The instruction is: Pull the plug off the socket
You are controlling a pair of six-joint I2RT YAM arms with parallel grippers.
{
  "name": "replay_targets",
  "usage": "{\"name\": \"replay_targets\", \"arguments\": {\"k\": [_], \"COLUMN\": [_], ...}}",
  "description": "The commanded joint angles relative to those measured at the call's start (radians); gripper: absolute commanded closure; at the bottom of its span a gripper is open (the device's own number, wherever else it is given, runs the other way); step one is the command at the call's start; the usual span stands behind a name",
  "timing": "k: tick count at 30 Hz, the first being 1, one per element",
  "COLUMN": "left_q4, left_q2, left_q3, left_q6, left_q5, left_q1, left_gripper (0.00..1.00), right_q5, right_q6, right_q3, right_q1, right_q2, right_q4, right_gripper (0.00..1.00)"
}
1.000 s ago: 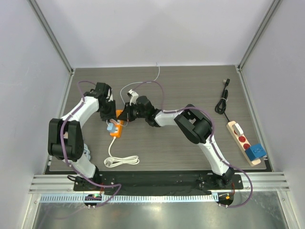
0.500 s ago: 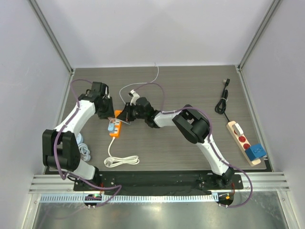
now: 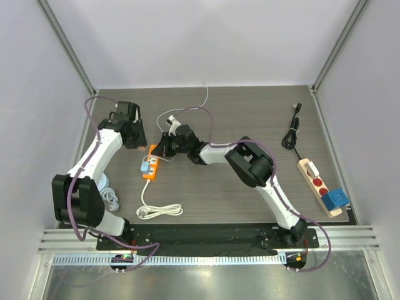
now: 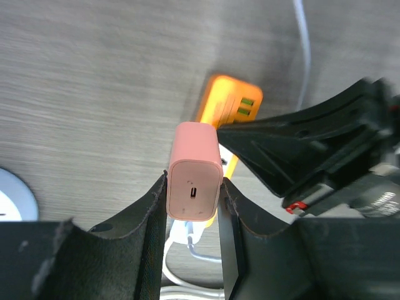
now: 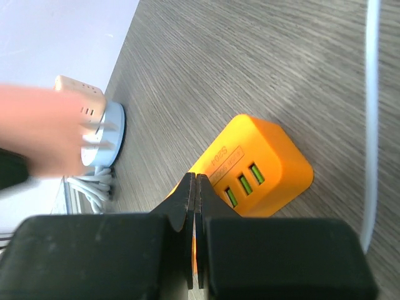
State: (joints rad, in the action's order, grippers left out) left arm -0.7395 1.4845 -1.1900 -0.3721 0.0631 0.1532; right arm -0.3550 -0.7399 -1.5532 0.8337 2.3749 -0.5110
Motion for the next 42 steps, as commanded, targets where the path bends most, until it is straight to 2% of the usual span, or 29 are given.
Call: {"name": "replay_targets", "arguments": {"k": [1, 3, 5, 7, 10, 13, 17, 19, 24, 26, 30, 36, 39, 40, 42], "left_q4": [-0.020, -0.032, -0.018, 0.020, 0.022, 0.072, 0.153, 0.204, 0.291, 0.321, 0.469, 0.525, 0.542, 0.537, 0.497], "left_q2": [-0.062, -0.067, -0.075, -0.072, -0.052, -0.036, 0.014, 0.071, 0.302, 0.365, 0.532, 0.698, 0.732, 0.738, 0.744], "left_q3": [-0.123, -0.197, -0.220, -0.223, -0.227, -0.195, -0.171, -0.172, -0.295, -0.325, -0.384, -0.486, -0.516, -0.539, -0.560], "left_q6": [-0.033, -0.063, -0.108, -0.166, -0.212, -0.243, -0.275, -0.298, -0.329, -0.338, -0.427, -0.459, -0.441, -0.404, -0.358], "left_q5": [0.073, -0.001, -0.057, -0.172, -0.192, -0.233, -0.261, -0.255, -0.272, -0.289, -0.420, -0.463, -0.482, -0.483, -0.477], "left_q1": [0.003, 0.003, 0.006, 0.014, 0.054, 0.089, 0.196, 0.252, 0.443, 0.466, 0.500, 0.545, 0.545, 0.543, 0.543], "left_gripper": [1.00, 1.00, 1.00, 1.00, 1.00, 1.00, 1.00, 1.00, 1.00, 1.00, 1.00, 1.00, 0.81, 0.69, 0.59], "right_q5": [-0.048, -0.084, -0.122, -0.150, -0.200, -0.205, -0.187, -0.130, -0.067, -0.059, -0.026, 0.056, 0.019, 0.007, -0.013], "right_q6": [-0.019, -0.053, -0.081, -0.157, -0.234, -0.253, -0.188, -0.123, -0.049, -0.052, -0.029, 0.019, 0.011, -0.015, -0.032], "right_q3": [-0.051, -0.042, -0.016, 0.002, 0.021, 0.134, 0.293, 0.346, 0.488, 0.548, 0.646, 0.743, 0.737, 0.740, 0.743], "right_q1": [-0.037, -0.070, -0.096, -0.148, -0.221, -0.281, -0.362, -0.393, -0.531, -0.586, -0.744, -0.820, -0.820, -0.818, -0.818], "right_q2": [0.000, -0.026, -0.051, -0.063, -0.100, -0.190, -0.331, -0.407, -0.515, -0.555, -0.643, -0.738, -0.726, -0.718, -0.694], "right_q4": [0.002, -0.058, -0.127, -0.190, -0.270, -0.363, -0.338, -0.307, -0.159, -0.175, -0.146, -0.113, -0.132, -0.148, -0.190], "right_gripper": [0.99, 0.99, 0.99, 0.99, 0.99, 0.99, 0.97, 0.96, 0.95, 0.95, 0.95, 0.95, 0.95, 0.95, 0.95]}}
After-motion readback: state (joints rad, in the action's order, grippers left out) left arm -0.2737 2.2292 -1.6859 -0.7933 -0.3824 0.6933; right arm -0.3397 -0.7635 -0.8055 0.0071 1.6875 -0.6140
